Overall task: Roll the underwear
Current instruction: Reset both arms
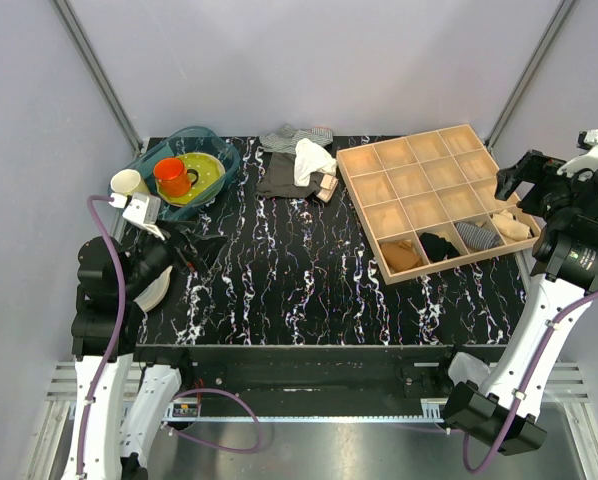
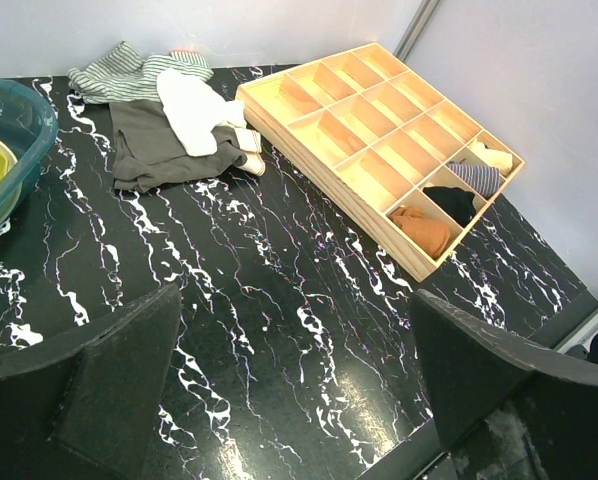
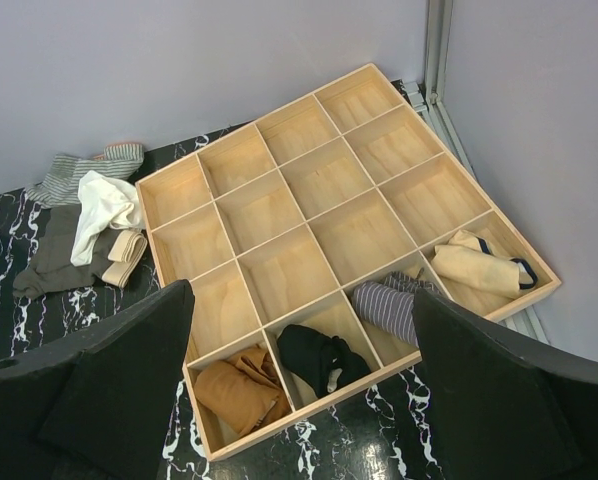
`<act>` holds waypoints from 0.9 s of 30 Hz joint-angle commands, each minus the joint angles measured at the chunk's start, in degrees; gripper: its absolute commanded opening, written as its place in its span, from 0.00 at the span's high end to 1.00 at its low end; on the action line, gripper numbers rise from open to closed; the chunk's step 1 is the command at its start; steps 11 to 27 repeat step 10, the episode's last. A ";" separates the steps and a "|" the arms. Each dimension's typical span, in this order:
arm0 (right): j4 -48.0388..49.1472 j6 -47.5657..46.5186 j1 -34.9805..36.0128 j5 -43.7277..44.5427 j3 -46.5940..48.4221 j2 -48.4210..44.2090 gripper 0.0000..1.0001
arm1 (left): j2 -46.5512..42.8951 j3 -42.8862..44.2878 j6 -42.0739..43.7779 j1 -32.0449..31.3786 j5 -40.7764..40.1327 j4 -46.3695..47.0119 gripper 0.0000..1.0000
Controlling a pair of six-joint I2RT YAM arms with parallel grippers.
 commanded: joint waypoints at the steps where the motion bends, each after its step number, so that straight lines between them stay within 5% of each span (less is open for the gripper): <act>1: 0.13 -0.48 0.13 0.85 0.03 -0.81 0.00 | -0.59 0.64 -1.06 0.31 0.84 1.36 0.01; 27: -0.31 -0.13 0.13 0.23 0.29 -0.81 0.00 | 0.02 0.91 -1.24 0.31 0.84 1.36 0.01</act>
